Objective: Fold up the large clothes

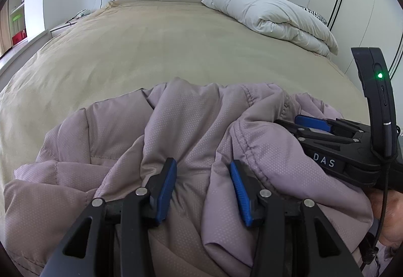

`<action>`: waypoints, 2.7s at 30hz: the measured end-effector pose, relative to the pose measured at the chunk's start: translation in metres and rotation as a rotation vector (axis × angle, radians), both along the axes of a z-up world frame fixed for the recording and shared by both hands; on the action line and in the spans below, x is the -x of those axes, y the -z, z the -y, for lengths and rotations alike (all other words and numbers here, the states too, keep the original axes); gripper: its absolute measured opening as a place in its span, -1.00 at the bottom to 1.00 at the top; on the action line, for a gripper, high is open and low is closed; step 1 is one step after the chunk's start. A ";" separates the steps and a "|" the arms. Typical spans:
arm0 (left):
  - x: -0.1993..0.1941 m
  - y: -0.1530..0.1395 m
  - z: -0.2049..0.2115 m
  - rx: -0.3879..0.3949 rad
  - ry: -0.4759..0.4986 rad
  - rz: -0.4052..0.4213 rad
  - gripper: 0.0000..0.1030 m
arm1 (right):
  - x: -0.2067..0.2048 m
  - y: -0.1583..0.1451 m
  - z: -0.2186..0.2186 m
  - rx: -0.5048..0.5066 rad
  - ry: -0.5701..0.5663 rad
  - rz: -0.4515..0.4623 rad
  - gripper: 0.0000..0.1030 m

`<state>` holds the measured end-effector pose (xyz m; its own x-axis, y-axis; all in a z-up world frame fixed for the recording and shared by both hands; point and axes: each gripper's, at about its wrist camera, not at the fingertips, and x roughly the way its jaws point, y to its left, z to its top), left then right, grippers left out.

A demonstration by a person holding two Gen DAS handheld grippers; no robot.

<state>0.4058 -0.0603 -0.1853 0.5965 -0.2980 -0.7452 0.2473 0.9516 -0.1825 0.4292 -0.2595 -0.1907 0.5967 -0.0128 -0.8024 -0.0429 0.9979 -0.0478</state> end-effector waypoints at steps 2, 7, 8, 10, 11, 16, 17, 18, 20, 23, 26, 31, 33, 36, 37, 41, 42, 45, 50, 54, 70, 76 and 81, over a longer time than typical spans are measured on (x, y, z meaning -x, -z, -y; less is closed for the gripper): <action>0.001 -0.004 -0.002 0.008 -0.001 -0.007 -0.07 | -0.001 0.000 0.001 -0.005 0.000 -0.001 -0.11; 0.036 -0.044 -0.032 0.061 -0.041 0.065 -0.07 | 0.020 -0.039 0.004 -0.060 0.010 0.051 -0.09; 0.045 -0.051 -0.039 0.043 -0.064 0.100 -0.07 | 0.034 -0.054 0.003 -0.109 -0.003 0.103 -0.09; 0.058 -0.057 -0.055 0.025 -0.106 0.130 -0.07 | 0.061 -0.076 -0.006 -0.176 -0.053 0.163 -0.09; 0.061 -0.055 -0.063 0.018 -0.128 0.124 -0.07 | 0.071 -0.083 -0.016 -0.182 -0.088 0.173 -0.09; 0.061 -0.027 -0.074 -0.015 -0.144 0.034 -0.07 | 0.093 -0.051 -0.065 -0.040 -0.199 0.040 -0.10; 0.062 -0.026 -0.072 -0.027 -0.141 0.033 -0.07 | 0.096 -0.037 -0.067 -0.038 -0.187 0.003 -0.09; 0.062 -0.025 -0.070 -0.036 -0.139 0.032 -0.07 | 0.098 -0.027 -0.067 -0.037 -0.179 0.007 -0.09; 0.059 -0.021 -0.070 -0.036 -0.140 0.025 -0.05 | 0.105 -0.015 -0.066 -0.029 -0.178 0.056 -0.09; 0.058 -0.015 -0.071 -0.039 -0.142 0.030 -0.04 | 0.107 -0.006 -0.067 -0.013 -0.168 0.083 -0.09; 0.064 -0.026 -0.072 -0.023 -0.163 0.031 -0.05 | 0.103 -0.002 -0.063 -0.026 -0.172 0.075 -0.07; 0.105 -0.083 -0.061 -0.006 -0.161 0.196 -0.05 | 0.117 -0.040 -0.045 -0.095 -0.125 0.058 -0.08; 0.105 -0.086 -0.039 -0.020 -0.074 0.180 -0.05 | 0.136 -0.064 -0.026 -0.109 -0.087 0.133 -0.08; 0.091 -0.058 -0.003 -0.095 0.022 0.088 -0.11 | 0.147 -0.067 -0.003 -0.094 -0.045 0.102 -0.09; 0.088 -0.043 0.005 -0.117 0.043 0.040 -0.13 | 0.145 -0.060 0.001 -0.084 -0.041 0.065 -0.10; 0.085 -0.014 0.011 -0.119 0.036 -0.005 -0.12 | 0.142 -0.032 0.003 -0.043 -0.064 -0.027 -0.10; 0.082 -0.012 0.011 -0.116 0.037 -0.014 -0.12 | 0.141 -0.028 0.000 -0.030 -0.067 -0.028 -0.11; 0.076 -0.005 0.014 -0.139 0.049 -0.027 -0.11 | 0.134 -0.018 -0.003 -0.016 -0.065 -0.021 -0.11; 0.075 -0.015 0.010 -0.104 0.042 -0.050 -0.12 | 0.128 -0.015 0.001 -0.025 -0.077 -0.020 -0.11; 0.110 -0.052 -0.011 -0.052 0.015 0.021 -0.10 | 0.146 -0.052 0.019 -0.094 -0.045 0.037 -0.08; 0.344 -0.071 -0.104 0.116 -0.012 0.025 0.67 | 0.365 -0.079 0.035 -0.278 -0.039 0.138 0.08; 0.403 -0.085 -0.163 0.126 -0.093 0.029 0.67 | 0.450 -0.082 0.069 -0.317 -0.007 0.143 0.31; 0.429 -0.096 -0.197 0.085 -0.120 0.005 0.74 | 0.503 -0.080 0.105 -0.311 0.050 0.108 0.31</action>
<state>-0.0229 0.1366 -0.0895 0.6357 -0.2858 -0.7170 0.1335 0.9556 -0.2626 -0.0736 -0.3646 -0.1103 0.6830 0.1911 -0.7050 -0.0045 0.9662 0.2576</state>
